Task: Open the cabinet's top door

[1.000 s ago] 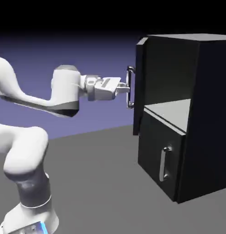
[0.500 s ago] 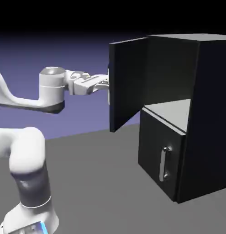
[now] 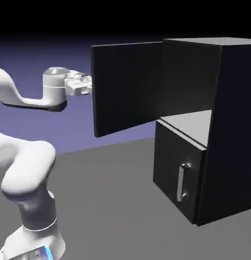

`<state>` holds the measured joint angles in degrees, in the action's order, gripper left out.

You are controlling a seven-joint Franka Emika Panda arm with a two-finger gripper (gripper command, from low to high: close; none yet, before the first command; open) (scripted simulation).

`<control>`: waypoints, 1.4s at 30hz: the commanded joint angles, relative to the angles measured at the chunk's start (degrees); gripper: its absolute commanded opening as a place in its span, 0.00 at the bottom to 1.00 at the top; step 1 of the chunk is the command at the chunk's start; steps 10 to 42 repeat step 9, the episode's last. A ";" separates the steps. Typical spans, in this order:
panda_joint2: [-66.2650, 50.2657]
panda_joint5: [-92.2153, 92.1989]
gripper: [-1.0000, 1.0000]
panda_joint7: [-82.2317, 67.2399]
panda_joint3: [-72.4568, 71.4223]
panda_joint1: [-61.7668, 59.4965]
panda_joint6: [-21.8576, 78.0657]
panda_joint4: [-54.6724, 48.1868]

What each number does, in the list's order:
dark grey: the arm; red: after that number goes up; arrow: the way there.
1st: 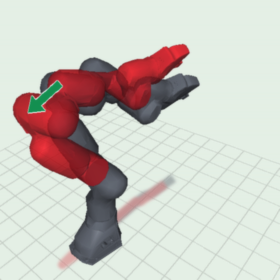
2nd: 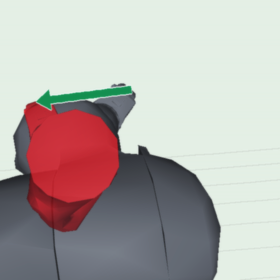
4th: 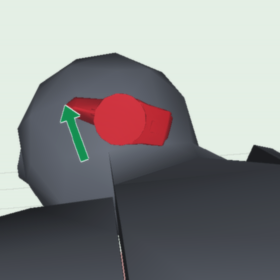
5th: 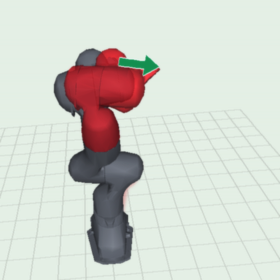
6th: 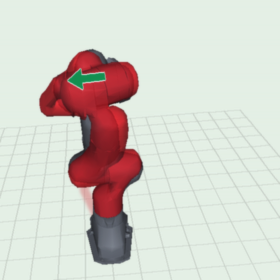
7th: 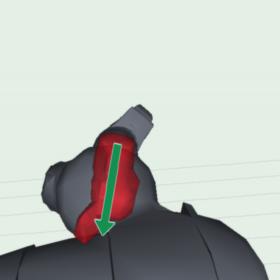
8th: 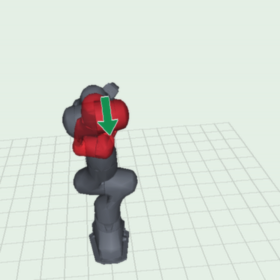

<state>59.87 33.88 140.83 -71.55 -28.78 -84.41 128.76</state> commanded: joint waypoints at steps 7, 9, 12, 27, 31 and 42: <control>1.29 -4.65 0.00 -2.43 -8.24 -13.28 12.50 -14.54; 1.38 -4.79 1.00 -2.53 -8.49 -13.76 12.92 -15.07; 1.38 -4.79 1.00 -2.53 -8.49 -13.76 12.92 -15.07; 1.38 -4.79 1.00 -2.53 -8.49 -13.76 12.92 -15.07; 1.38 -4.79 1.00 -2.53 -8.49 -13.76 12.92 -15.07; 1.38 -4.79 1.00 -2.53 -8.49 -13.76 12.92 -15.07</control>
